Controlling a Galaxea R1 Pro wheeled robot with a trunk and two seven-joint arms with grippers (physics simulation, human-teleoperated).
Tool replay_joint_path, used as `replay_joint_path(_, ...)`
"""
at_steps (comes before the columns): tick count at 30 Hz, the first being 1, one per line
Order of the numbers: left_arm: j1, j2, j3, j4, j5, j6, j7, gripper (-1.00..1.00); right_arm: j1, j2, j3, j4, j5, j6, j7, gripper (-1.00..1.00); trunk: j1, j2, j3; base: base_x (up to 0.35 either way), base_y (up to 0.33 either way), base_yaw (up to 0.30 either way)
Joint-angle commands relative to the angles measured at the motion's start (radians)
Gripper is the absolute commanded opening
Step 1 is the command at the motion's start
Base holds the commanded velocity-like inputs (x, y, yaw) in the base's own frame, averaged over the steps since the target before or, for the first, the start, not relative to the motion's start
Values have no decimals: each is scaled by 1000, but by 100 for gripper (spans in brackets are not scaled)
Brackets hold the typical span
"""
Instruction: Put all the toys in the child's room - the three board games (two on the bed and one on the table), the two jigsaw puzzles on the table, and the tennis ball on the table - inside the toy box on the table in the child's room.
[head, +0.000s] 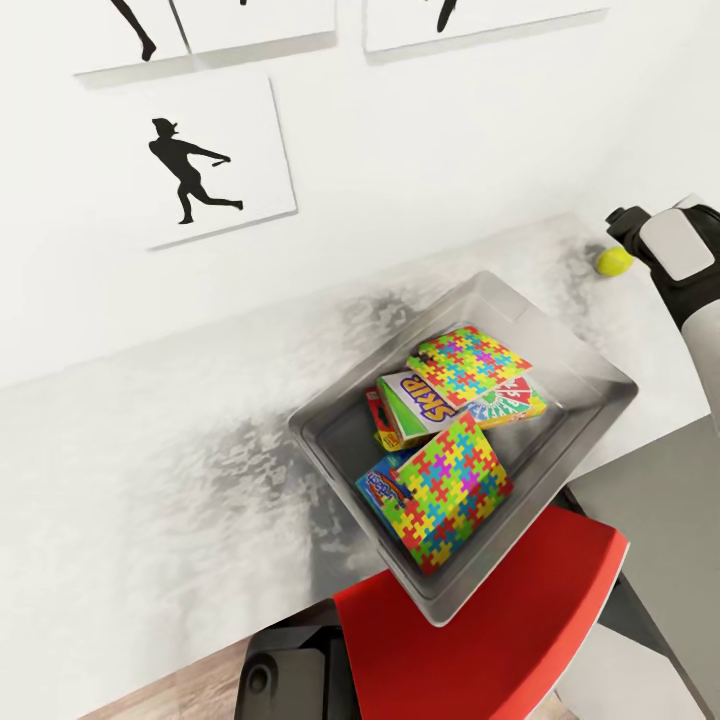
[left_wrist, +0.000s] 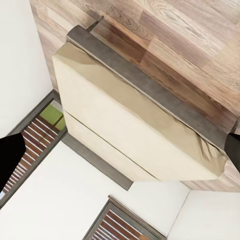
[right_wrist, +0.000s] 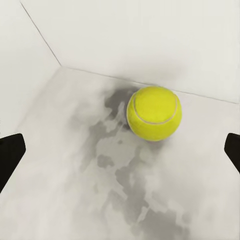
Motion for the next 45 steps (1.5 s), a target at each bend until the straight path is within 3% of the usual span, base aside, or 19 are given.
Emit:
replay_joint_path(1,-1,-1,4,-4,-6,4,-8,100,-1,-2,8,-2,-4,5,-6,100,1,-2,-1,0,0,0)
replay_joint_path(45,-1,-1,4,-4,-6,1,-7,100,-29,-14,5,0,-10,18,5,100,1,-2,-4,0,0,-5)
